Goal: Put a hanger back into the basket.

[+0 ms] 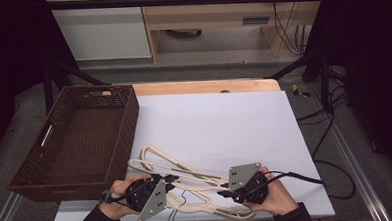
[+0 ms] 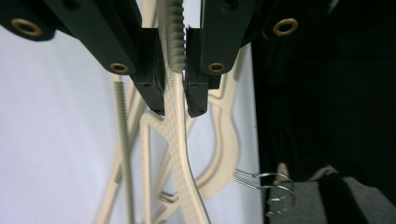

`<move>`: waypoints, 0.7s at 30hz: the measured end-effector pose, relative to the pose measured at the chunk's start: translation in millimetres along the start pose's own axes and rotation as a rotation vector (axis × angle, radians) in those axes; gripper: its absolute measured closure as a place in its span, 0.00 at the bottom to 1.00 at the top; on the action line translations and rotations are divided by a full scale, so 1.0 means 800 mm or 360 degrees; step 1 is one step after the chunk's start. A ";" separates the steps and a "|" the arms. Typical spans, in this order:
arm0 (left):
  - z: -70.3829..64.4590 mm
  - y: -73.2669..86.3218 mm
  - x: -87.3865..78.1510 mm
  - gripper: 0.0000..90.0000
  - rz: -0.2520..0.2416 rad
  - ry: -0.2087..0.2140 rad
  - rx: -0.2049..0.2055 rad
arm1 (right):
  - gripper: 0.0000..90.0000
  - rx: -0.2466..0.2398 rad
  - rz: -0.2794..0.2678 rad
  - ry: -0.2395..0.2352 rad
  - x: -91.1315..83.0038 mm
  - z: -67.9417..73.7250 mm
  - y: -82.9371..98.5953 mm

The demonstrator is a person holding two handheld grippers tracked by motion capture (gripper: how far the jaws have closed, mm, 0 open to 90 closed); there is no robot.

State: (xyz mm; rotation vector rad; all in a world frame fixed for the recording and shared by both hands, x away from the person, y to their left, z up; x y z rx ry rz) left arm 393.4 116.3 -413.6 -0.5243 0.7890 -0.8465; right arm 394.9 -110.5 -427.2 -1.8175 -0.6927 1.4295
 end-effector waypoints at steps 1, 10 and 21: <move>0.000 0.000 0.000 0.91 0.0000 0.0002 -0.0005 | 0.91 -0.0017 0.0004 0.0053 0.000 -0.003 0.001; 0.000 -0.009 0.008 0.95 0.0007 0.0054 -0.0123 | 0.73 -0.0035 -0.0197 0.0275 -0.014 -0.025 0.001; 0.024 -0.015 -0.002 0.96 0.0103 -0.0032 -0.0374 | 0.35 0.0163 -0.0589 0.0548 -0.063 -0.050 -0.012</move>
Point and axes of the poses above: each handheld gripper's, and its own axes: x roughly forward along the jaws, y roughly out of its underside, z roughly to its left, the point moved 5 cm from there along x, roughly forward along the jaws, and after that the axes turned 12 degrees about -z, right-handed, at the moved point
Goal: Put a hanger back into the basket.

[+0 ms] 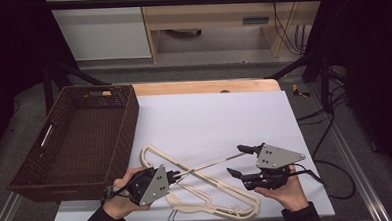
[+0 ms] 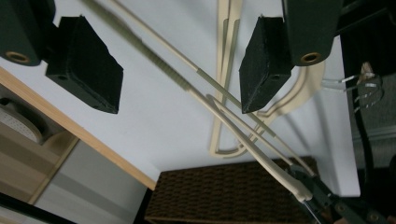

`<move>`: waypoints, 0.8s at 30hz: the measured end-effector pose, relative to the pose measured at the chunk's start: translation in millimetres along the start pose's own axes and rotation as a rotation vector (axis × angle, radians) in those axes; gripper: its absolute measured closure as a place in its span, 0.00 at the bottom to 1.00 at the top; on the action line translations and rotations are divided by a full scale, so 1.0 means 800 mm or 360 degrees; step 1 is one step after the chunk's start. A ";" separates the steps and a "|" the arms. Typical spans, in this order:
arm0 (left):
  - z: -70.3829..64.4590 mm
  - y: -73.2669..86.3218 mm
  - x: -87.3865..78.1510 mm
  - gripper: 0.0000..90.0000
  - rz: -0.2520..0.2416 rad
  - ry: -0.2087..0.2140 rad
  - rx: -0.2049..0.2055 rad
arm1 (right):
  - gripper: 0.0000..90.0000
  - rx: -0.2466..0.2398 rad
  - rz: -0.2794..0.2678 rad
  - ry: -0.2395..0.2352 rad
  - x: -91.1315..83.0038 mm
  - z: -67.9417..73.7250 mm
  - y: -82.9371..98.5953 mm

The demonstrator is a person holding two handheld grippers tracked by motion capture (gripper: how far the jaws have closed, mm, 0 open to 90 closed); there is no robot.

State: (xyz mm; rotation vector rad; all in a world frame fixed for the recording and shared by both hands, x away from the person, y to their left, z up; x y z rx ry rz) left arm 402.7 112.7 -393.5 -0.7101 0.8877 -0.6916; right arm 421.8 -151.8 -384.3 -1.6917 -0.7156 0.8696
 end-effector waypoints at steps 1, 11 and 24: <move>0.003 -0.002 -0.001 0.96 0.0001 -0.0024 -0.0047 | 0.34 0.0021 -0.0015 0.0006 -0.003 -0.002 -0.001; 0.046 -0.027 -0.025 0.96 -0.0095 -0.0167 -0.0488 | 0.19 0.0310 -0.0047 0.0216 -0.030 -0.026 0.014; 0.128 -0.059 -0.090 0.96 -0.0141 -0.0280 -0.0657 | 0.12 0.0415 -0.0009 0.0301 -0.035 -0.038 0.032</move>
Point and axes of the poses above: each handheld gripper's, and its own axes: x roughly forward along the jaws, y roughly out of its underside, z roughly to its left, the point moved 5 cm from there along x, roughly forward along the jaws, and after that the axes turned 12 degrees about -z, right-handed, at the moved point
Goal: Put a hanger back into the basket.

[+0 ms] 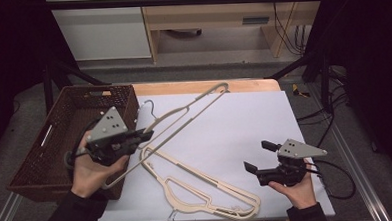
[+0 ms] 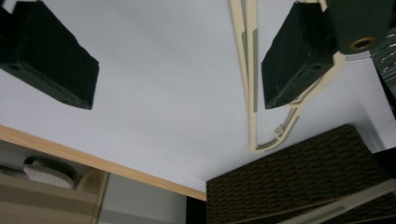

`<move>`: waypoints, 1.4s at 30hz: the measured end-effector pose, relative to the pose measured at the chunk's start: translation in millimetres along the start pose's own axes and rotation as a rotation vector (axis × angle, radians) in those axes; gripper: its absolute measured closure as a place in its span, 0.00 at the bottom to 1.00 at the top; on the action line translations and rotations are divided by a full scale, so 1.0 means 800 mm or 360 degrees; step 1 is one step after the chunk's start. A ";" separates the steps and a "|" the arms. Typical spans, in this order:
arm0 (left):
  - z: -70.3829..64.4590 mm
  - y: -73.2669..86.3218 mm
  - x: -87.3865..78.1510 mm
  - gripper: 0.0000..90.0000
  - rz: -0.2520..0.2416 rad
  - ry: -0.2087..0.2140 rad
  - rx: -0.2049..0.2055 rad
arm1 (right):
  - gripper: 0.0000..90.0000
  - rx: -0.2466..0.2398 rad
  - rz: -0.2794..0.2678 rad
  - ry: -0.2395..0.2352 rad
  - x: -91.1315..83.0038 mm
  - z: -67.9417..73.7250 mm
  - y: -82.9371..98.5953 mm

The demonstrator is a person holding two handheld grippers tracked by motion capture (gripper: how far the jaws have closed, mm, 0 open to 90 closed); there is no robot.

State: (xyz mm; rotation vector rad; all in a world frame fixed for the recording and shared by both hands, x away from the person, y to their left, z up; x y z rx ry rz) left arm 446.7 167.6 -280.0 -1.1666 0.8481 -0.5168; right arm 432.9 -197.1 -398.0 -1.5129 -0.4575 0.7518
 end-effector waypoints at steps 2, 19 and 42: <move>0.017 -0.004 -0.007 0.96 0.0014 -0.0012 -0.0033 | 0.11 0.0010 0.0005 0.0012 0.000 -0.002 0.002; 0.140 0.031 -0.061 0.96 0.0174 -0.0268 -0.0073 | 0.09 0.0036 0.0025 0.0031 0.000 -0.006 0.006; 0.226 0.120 -0.121 0.96 0.0231 -0.0490 -0.0308 | 0.08 0.0026 0.0067 0.0027 0.005 -0.005 0.010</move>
Point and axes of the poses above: each handheld gripper's, and its own axes: x roughly forward along the jaws, y roughly out of its underside, z roughly to its left, the point moved 5 cm from there along x, roughly forward along the jaws, and after that the axes turned 12 degrees about -z, right-handed, at the moved point
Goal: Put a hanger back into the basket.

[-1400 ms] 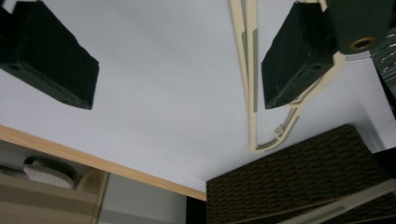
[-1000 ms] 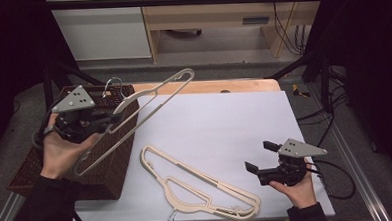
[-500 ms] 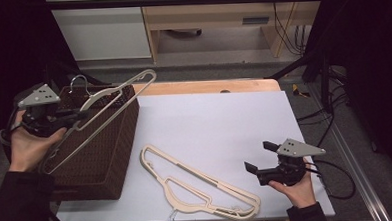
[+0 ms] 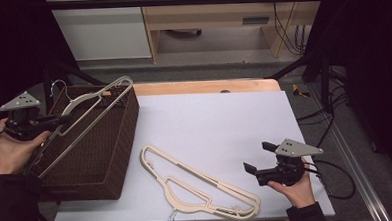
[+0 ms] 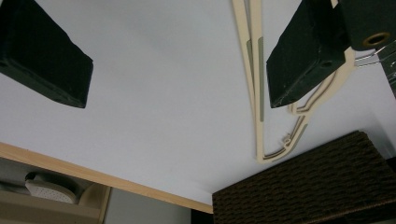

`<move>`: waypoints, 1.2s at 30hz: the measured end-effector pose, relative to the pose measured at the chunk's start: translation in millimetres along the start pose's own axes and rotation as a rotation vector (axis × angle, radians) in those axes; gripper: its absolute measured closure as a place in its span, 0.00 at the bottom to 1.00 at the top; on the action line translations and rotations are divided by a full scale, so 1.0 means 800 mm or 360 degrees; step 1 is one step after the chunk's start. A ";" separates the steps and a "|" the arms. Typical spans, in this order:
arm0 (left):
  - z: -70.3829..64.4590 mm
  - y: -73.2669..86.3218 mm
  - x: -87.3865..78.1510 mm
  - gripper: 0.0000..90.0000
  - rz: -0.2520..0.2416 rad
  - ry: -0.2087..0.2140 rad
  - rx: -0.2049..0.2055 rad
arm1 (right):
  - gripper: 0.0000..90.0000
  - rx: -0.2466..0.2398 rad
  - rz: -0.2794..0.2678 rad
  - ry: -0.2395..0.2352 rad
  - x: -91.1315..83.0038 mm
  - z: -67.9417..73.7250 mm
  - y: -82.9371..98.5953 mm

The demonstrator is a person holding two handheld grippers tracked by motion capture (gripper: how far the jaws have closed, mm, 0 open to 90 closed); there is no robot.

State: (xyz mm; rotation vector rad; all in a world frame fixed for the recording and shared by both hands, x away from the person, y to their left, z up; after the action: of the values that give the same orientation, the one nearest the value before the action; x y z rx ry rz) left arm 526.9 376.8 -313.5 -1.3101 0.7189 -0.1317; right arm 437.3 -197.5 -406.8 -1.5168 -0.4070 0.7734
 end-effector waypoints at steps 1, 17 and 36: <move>0.000 0.001 0.003 0.96 0.0020 -0.0010 0.0012 | 0.08 -0.0002 0.0001 -0.0001 0.000 0.000 0.000; 0.030 0.070 0.021 0.95 0.0223 -0.0009 -0.0110 | 0.08 -0.0005 0.0036 -0.0010 0.004 0.001 0.004; 0.056 0.122 0.033 0.80 0.0375 -0.0271 -0.0326 | 0.08 -0.0009 0.0062 -0.0024 0.009 0.003 0.008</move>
State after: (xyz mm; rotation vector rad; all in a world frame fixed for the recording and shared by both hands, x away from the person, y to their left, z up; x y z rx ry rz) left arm 542.1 429.1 -409.6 -1.4007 0.7494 0.2470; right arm 439.5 -192.2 -414.6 -1.5286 -0.3923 0.8151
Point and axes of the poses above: each handheld gripper's, and its own axes: x roughly forward along the jaws, y roughly out of its underside, z roughly to its left, the point moved 5 cm from there along x, roughly forward along the jaws, and after that the axes turned 12 degrees about -z, right-handed, at the moved point
